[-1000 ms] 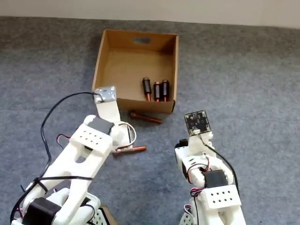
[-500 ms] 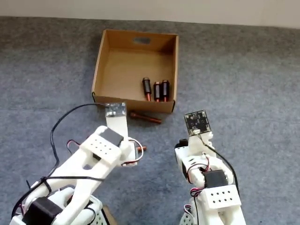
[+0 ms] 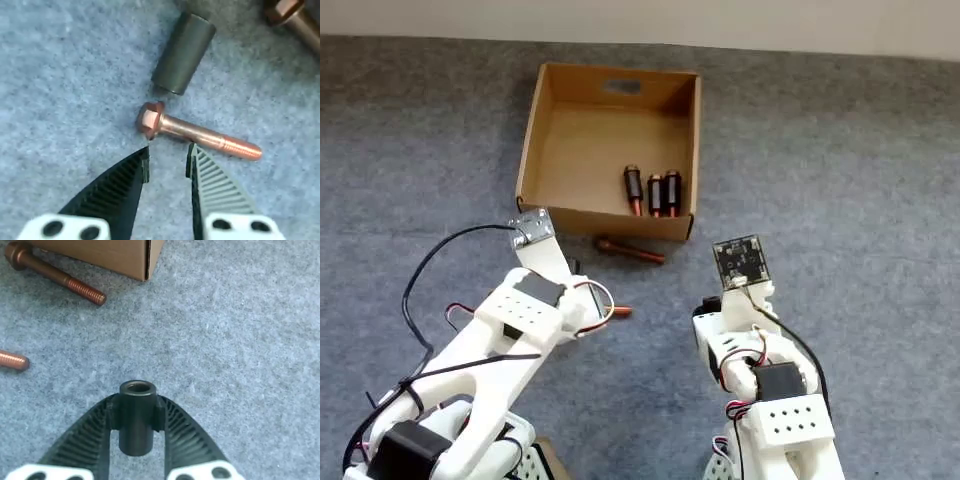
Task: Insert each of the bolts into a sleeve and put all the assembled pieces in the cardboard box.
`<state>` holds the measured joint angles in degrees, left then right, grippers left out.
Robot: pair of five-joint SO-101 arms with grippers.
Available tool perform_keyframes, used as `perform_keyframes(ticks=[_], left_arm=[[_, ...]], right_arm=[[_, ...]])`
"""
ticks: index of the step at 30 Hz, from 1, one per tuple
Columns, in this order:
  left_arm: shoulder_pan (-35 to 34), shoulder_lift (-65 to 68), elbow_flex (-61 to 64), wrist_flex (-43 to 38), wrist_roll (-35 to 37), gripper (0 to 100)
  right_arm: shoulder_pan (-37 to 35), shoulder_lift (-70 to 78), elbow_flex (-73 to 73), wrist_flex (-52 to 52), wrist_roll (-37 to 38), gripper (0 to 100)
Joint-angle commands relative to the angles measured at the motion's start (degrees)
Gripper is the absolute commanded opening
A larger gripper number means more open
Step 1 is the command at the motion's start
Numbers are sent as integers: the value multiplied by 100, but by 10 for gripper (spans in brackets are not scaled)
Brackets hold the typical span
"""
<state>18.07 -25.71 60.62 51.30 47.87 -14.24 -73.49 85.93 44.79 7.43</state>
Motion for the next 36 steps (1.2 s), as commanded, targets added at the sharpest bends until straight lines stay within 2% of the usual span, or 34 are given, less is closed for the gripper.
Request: perform_keyframes(ticks=[1, 12, 28, 36], left_arm=[[31, -127, -391, -88, 62, 141], [40, -75, -488, -440, 615, 141], [40, -48, -233, -431, 615, 141], [-163, 840, -303, -862, 615, 141]], right_arm=[[-57, -84, -22, -119, -26, 6], [-57, -84, -22, -119, -26, 6], [-57, -84, -22, -119, -18, 6], [-48, -84, -22, -119, -18, 6]])
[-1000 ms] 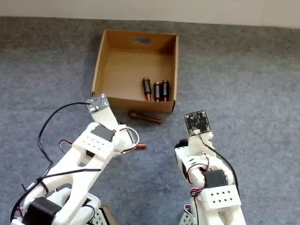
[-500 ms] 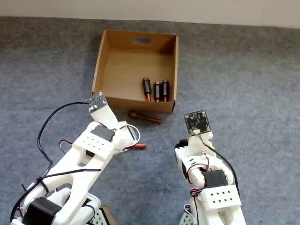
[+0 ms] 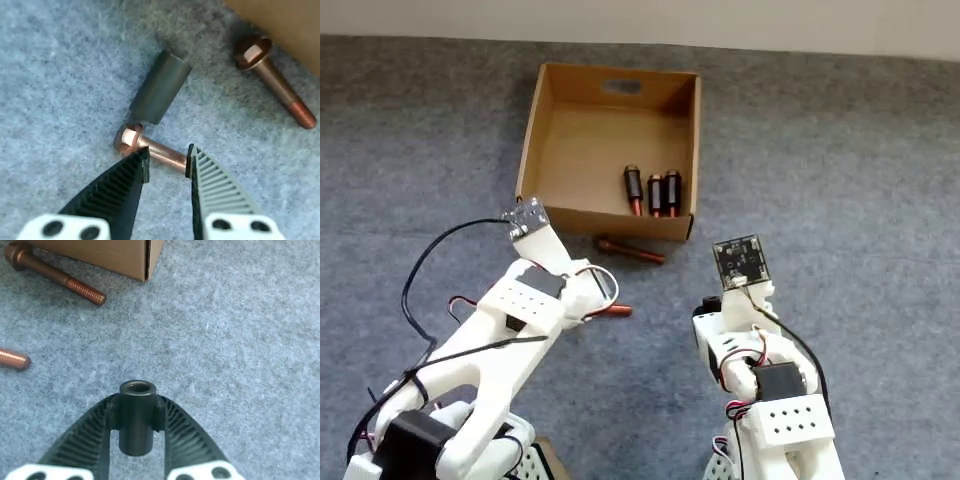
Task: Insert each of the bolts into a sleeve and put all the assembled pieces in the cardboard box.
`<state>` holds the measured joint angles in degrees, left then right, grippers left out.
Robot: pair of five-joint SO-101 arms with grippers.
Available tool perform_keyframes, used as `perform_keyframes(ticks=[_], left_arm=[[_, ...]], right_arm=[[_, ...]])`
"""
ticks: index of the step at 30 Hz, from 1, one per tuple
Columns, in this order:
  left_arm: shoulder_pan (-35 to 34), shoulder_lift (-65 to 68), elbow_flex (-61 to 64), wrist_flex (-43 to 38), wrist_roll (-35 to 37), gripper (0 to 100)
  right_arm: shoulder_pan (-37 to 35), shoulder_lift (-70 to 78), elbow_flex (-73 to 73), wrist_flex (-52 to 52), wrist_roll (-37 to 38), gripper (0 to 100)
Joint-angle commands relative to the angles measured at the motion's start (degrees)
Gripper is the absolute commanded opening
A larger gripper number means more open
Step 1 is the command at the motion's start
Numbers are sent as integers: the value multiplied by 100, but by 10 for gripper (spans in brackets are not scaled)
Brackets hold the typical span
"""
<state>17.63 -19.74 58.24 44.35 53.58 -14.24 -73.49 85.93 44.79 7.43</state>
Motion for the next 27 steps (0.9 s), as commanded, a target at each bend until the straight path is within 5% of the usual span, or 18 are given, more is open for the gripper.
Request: perform_keyframes(ticks=[1, 7, 21, 27], left_arm=[[-145, 268, -66, -185, 44, 141], [-145, 277, -66, -132, 18, 141], [-127, 277, -1666, 2295, -62, 141], [-154, 338, -1648, 2426, -440, 141]], right_arm=[[-48, -84, -22, -119, -18, 6], [-48, -84, -22, -119, -18, 6], [-48, -84, -22, -119, -18, 6], [-57, -84, -22, -119, -18, 6]])
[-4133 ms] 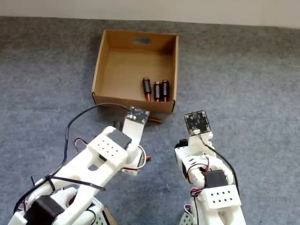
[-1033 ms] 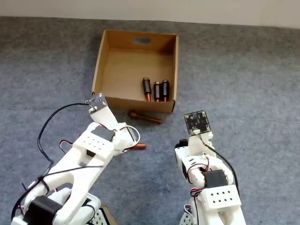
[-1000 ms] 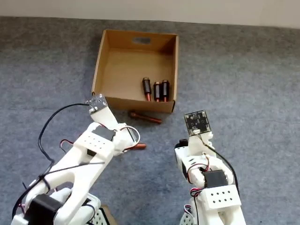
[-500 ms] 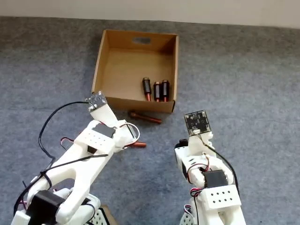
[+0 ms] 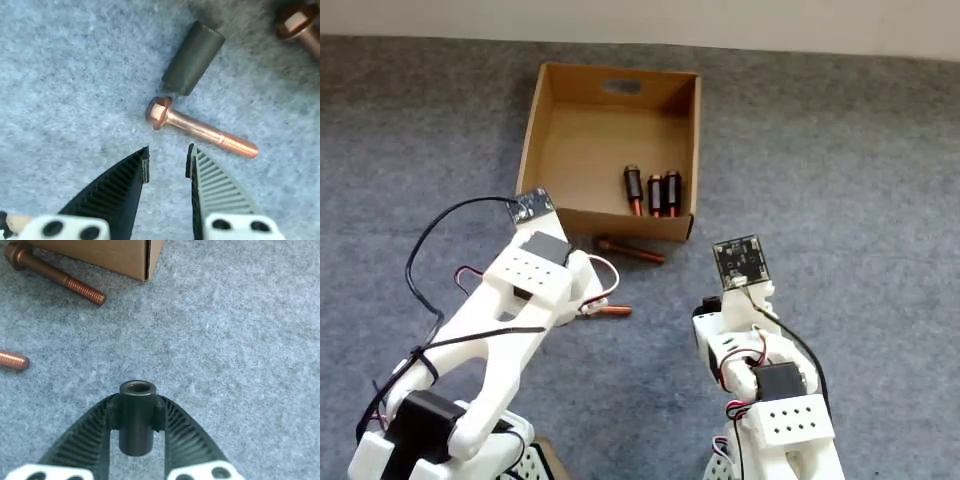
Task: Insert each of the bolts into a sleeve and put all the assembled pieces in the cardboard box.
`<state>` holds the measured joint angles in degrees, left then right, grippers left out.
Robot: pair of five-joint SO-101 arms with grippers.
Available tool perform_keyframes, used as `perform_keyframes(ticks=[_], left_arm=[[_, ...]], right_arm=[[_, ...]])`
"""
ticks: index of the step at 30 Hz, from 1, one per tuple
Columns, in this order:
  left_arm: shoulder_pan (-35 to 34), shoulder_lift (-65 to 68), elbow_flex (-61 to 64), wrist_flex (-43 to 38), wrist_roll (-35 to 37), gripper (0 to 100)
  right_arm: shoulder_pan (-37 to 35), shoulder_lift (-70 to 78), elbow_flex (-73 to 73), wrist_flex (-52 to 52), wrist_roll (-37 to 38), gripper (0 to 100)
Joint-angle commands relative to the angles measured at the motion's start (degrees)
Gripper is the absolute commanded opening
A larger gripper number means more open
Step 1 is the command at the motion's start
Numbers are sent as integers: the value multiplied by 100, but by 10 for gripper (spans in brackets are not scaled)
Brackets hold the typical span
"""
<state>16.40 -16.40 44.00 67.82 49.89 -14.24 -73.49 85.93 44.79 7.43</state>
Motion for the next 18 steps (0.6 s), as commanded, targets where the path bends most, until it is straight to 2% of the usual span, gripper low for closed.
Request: perform_keyframes(ticks=[1, 6, 11, 18], left_arm=[[-31, 4, -233, 79, -62, 141], [-31, 4, -75, -554, 457, 141], [-13, 4, 655, -1363, 510, 141], [-48, 4, 1033, -1600, 510, 141]], right_arm=[[-57, -84, -22, -119, -18, 6], [-57, -84, -13, -119, -26, 6], [-57, -84, -13, -119, -26, 6], [-57, -84, -13, -119, -18, 6]])
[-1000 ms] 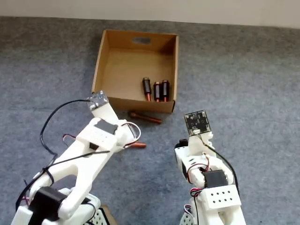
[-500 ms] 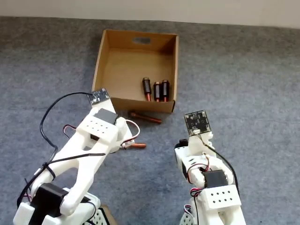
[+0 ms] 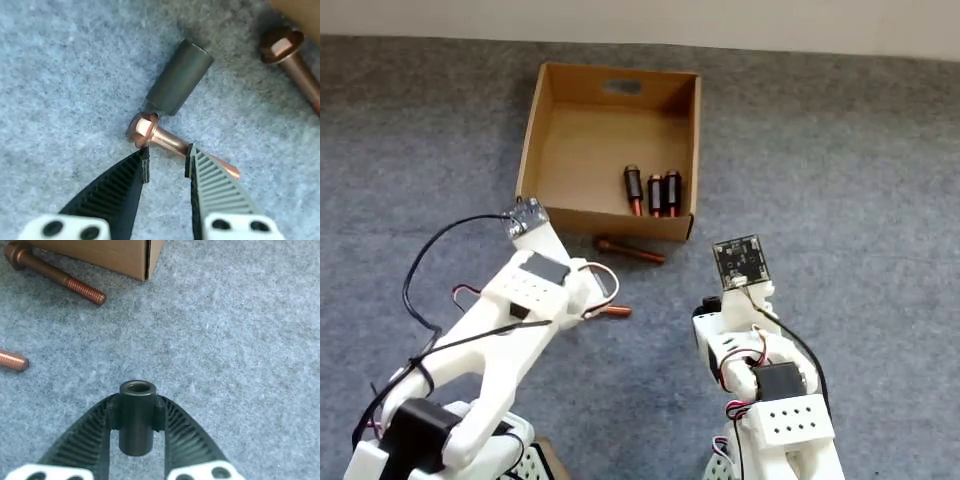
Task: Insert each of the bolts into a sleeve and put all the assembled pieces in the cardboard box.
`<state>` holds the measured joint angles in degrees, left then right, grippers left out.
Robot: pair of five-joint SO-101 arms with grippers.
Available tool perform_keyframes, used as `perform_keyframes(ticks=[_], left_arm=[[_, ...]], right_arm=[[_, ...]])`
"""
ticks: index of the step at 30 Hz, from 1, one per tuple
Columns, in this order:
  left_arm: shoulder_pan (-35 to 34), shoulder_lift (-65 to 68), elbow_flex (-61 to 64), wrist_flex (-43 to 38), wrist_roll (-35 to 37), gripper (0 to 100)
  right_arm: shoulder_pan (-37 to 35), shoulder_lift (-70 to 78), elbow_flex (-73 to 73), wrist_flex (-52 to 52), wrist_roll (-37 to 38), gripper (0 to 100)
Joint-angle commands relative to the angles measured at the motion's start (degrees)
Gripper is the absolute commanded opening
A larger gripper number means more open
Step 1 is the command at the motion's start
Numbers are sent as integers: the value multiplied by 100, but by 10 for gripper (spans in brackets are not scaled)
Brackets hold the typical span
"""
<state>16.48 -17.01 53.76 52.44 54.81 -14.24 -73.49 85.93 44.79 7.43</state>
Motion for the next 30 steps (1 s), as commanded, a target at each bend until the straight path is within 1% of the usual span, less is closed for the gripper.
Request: perform_keyframes(ticks=[1, 3, 9, 13, 16, 19, 24, 30], left_arm=[[-57, 66, 48, -62, 18, 141], [-57, 66, 57, -220, 26, 141], [-66, 75, 488, -1108, 35, 141], [-84, 66, 514, -941, 35, 141], [-251, 57, 523, -870, 18, 141], [-558, 57, 541, -870, 9, 141], [-1297, 66, 532, -879, 0, 141], [-1323, 57, 514, -879, 0, 141]], right_arm=[[-57, -84, -13, -119, -18, 6], [-57, -84, -13, -119, -18, 6], [-48, -84, -13, -119, -18, 6], [-48, -84, -13, -119, -18, 6], [-48, -84, -13, -119, -18, 6], [-48, -84, -13, -119, -18, 6], [-48, -84, -13, -119, -18, 6], [-48, -84, -13, -119, -18, 6]])
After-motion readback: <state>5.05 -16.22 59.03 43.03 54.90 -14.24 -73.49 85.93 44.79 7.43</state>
